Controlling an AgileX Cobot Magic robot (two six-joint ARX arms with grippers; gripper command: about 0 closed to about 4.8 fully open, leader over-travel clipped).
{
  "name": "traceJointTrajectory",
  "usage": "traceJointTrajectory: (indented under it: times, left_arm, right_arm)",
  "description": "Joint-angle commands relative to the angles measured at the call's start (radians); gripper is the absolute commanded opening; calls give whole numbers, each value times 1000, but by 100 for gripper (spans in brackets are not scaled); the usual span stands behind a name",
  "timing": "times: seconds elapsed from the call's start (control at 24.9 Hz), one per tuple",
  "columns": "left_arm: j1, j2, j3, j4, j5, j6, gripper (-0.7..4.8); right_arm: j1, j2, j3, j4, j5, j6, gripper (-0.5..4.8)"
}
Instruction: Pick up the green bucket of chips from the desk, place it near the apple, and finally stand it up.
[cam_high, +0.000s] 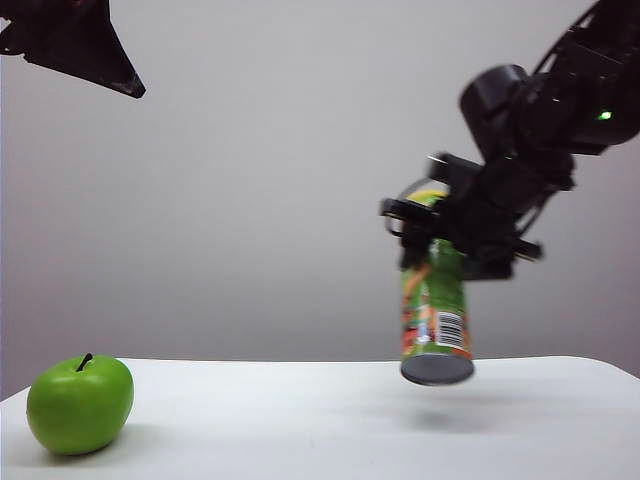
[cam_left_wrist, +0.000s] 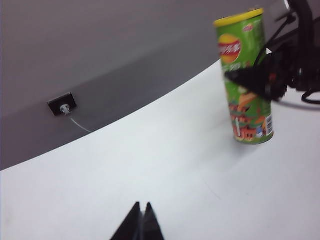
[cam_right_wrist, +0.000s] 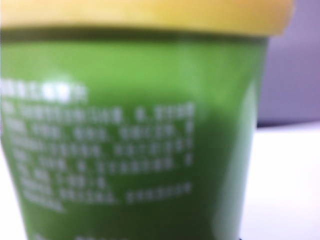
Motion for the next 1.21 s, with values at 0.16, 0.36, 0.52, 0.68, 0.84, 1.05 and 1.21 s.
traceJointTrajectory:
  times: [0.16,0.36,0.52,0.68,0.84,1.05,1.21]
  left_arm:
    - [-1,-2,2,40,15,-3,9]
    - [-1,-1,1,103,53,-4,59]
    - [3,-1,-21,142,52,-3,59]
    - [35,-2,-81,206,64,-8,59]
    - [78,-5,-154,325,190,-63,62]
    - [132,-5,-179,427,255,-108,62]
    - [136,-5,-179,452,267,-117,62]
  right_arm:
    - [117,-5,2,365,-12,-208,274]
    - [235,94,2,606,-40,-283,274]
    - [283,205,2,724,-65,-290,274]
    - [313,280,2,828,-66,-274,274]
    - [337,299,3,866,-69,-256,273]
    - [361,362,23,883,-43,-193,270]
    - [374,399,29,914,-38,-128,269]
